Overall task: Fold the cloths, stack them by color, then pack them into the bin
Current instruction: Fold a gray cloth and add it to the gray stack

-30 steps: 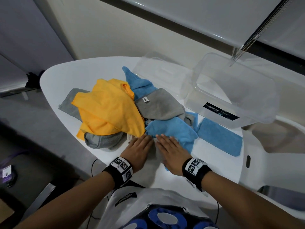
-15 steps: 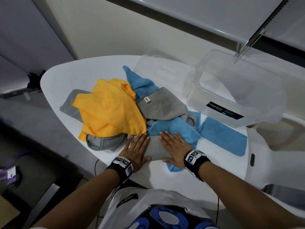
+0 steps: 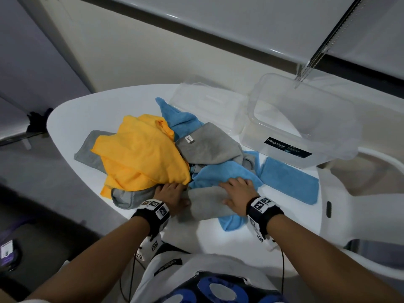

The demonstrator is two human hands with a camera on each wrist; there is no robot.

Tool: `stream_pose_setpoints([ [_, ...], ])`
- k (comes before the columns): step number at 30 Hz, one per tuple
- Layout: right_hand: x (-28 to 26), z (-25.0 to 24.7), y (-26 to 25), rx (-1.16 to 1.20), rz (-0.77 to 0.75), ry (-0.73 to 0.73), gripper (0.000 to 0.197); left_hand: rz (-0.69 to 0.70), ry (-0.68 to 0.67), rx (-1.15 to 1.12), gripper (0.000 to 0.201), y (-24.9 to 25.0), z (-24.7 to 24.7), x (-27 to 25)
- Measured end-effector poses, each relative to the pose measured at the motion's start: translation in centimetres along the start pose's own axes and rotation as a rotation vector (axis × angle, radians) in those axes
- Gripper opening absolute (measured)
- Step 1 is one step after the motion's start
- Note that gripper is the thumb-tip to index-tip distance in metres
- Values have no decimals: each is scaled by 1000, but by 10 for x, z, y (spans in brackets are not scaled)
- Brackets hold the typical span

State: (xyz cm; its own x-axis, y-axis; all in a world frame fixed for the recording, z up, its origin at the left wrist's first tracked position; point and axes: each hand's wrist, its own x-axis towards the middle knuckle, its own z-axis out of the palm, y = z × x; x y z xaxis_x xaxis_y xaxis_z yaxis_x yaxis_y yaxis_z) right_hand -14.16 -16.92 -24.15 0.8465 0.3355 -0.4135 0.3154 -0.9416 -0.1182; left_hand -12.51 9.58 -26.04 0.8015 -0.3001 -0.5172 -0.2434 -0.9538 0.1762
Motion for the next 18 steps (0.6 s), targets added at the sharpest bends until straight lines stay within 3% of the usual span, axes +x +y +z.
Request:
stream_pose_setpoints([
  [5, 2, -12, -8, 86, 35, -60, 41, 0, -34, 15, 58, 2, -3, 2],
  [9, -9, -18, -3, 371, 66, -45, 27, 76, -83, -256, 52, -5, -10, 1],
  [14, -33, -23, 12, 714, 74, 25, 36, 197, -20, -514, 61, -10, -29, -2],
  [18, -60, -21, 30, 1046, 155, 144, 27, 186, 12, -835, 42, 7, -48, 7],
])
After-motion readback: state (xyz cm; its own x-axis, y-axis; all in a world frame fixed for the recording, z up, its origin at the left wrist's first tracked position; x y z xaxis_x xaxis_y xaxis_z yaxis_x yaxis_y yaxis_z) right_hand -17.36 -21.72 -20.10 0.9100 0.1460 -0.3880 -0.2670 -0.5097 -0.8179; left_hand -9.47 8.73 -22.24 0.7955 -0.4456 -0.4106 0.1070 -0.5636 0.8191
